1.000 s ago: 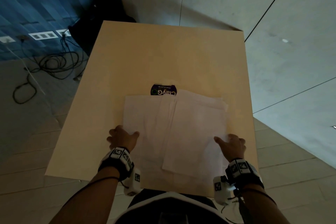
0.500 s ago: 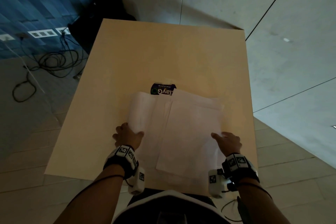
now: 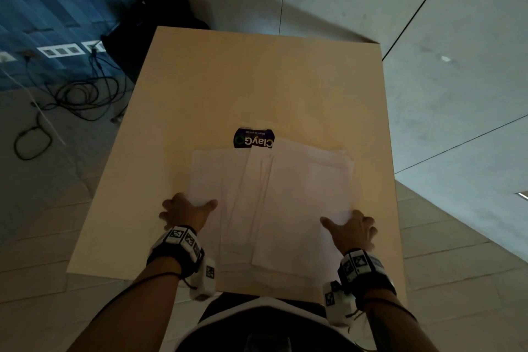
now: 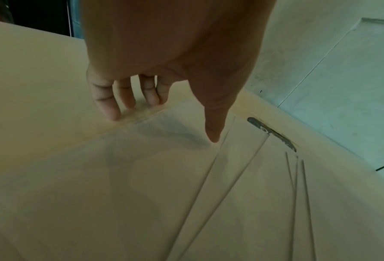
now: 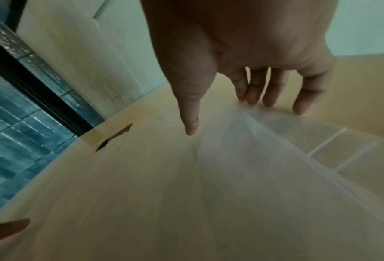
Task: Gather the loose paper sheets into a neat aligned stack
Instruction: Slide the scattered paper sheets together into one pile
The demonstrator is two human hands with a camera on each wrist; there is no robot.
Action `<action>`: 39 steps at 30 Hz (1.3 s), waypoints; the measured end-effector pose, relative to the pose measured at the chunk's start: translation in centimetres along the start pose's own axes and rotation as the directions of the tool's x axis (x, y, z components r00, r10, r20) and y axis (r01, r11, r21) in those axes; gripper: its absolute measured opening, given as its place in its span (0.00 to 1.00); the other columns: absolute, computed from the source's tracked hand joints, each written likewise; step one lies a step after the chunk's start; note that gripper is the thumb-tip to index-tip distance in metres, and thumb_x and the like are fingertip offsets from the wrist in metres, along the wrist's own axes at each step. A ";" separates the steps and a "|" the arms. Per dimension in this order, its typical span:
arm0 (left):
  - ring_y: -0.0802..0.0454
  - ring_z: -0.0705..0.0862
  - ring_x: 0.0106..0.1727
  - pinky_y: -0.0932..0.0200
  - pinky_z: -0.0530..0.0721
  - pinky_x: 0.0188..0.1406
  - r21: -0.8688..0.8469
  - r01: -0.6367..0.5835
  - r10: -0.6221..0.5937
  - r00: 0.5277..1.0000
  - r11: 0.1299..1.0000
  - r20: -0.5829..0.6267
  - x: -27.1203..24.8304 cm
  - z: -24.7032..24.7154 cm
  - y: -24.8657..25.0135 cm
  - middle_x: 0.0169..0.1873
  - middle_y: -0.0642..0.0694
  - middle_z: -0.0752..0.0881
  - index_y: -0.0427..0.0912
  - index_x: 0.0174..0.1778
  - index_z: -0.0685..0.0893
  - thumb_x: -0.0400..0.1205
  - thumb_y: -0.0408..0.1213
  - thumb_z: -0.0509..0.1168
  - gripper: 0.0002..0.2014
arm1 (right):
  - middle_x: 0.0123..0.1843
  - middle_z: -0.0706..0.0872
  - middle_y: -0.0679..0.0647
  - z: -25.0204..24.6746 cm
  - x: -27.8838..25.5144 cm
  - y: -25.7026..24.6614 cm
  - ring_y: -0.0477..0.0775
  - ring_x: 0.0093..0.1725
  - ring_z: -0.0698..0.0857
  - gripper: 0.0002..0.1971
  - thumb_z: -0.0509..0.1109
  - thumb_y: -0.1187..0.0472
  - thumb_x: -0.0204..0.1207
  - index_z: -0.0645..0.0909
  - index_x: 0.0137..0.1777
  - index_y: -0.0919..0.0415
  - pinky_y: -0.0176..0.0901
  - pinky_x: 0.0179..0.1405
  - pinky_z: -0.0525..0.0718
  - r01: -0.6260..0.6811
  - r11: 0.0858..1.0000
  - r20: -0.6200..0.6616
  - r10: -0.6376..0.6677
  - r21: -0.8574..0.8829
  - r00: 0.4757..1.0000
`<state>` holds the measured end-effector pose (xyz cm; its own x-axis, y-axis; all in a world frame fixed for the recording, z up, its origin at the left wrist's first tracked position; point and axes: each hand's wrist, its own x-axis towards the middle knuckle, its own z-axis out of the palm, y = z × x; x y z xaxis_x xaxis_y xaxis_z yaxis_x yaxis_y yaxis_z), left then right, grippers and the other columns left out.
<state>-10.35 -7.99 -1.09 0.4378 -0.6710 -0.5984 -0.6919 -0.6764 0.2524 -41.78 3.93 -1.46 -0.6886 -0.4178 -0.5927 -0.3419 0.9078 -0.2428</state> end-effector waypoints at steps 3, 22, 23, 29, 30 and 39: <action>0.27 0.60 0.77 0.31 0.70 0.69 -0.009 0.033 -0.033 0.999 0.999 0.019 -0.5 0.5 0.5 0.75 0.36 0.62 0.36 0.76 0.64 0.62 0.58 0.80 0.52 | 0.73 0.65 0.64 0.5 -0.3 -0.2 0.69 0.75 0.64 0.48 0.83 0.42 0.61 0.66 0.75 0.63 0.72 0.66 0.70 0.004 0.998 -0.026 -0.006 -0.055 1.000; 0.30 0.70 0.74 0.35 0.70 0.75 -0.089 0.065 -0.055 0.992 0.994 0.117 -0.3 1.3 0.5 0.77 0.33 0.65 0.40 0.80 0.54 0.62 0.50 0.82 0.57 | 0.76 0.68 0.64 -0.2 0.7 -0.1 0.69 0.77 0.62 0.42 0.81 0.43 0.65 0.71 0.75 0.63 0.69 0.73 0.67 -0.079 0.988 0.013 0.078 0.130 0.997; 0.31 0.71 0.73 0.37 0.69 0.75 -0.081 0.057 -0.048 0.992 0.995 0.115 -0.4 1.3 0.6 0.76 0.33 0.68 0.38 0.80 0.55 0.62 0.51 0.82 0.56 | 0.76 0.68 0.64 -0.3 0.8 -0.1 0.69 0.77 0.63 0.41 0.80 0.43 0.65 0.72 0.74 0.63 0.68 0.73 0.67 -0.083 0.988 0.018 0.081 0.134 0.997; 0.32 0.72 0.73 0.40 0.67 0.75 -0.010 0.013 -0.012 0.993 1.000 0.117 -0.5 1.1 0.9 0.75 0.33 0.70 0.37 0.79 0.62 0.65 0.55 0.78 0.51 | 0.76 0.68 0.66 -0.4 0.7 -0.4 0.69 0.77 0.64 0.41 0.80 0.43 0.67 0.73 0.75 0.64 0.66 0.75 0.67 -0.096 0.979 0.037 0.090 0.181 0.995; 0.32 0.71 0.73 0.39 0.67 0.75 -0.006 0.018 -0.017 0.993 1.000 0.117 -0.5 1.1 1.0 0.76 0.33 0.68 0.37 0.79 0.62 0.66 0.55 0.78 0.51 | 0.76 0.69 0.66 -0.2 0.6 -0.5 0.69 0.78 0.64 0.41 0.80 0.43 0.67 0.72 0.75 0.64 0.66 0.75 0.67 -0.095 0.979 0.040 0.089 0.182 0.995; 0.31 0.61 0.77 0.30 0.65 0.74 -0.047 -0.041 0.042 0.998 0.998 0.038 -0.5 1.0 0.1 0.78 0.37 0.59 0.50 0.82 0.52 0.64 0.55 0.79 0.56 | 0.78 0.64 0.64 -0.3 0.5 -0.9 0.69 0.79 0.61 0.42 0.79 0.46 0.68 0.68 0.78 0.63 0.69 0.76 0.66 -0.098 0.966 0.027 0.094 0.240 0.995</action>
<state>-11.24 -7.38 -1.55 0.3857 -0.6870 -0.6158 -0.6816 -0.6620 0.3118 -41.99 2.84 -1.34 -0.7000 -0.3291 -0.6338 -0.1094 0.9264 -0.3603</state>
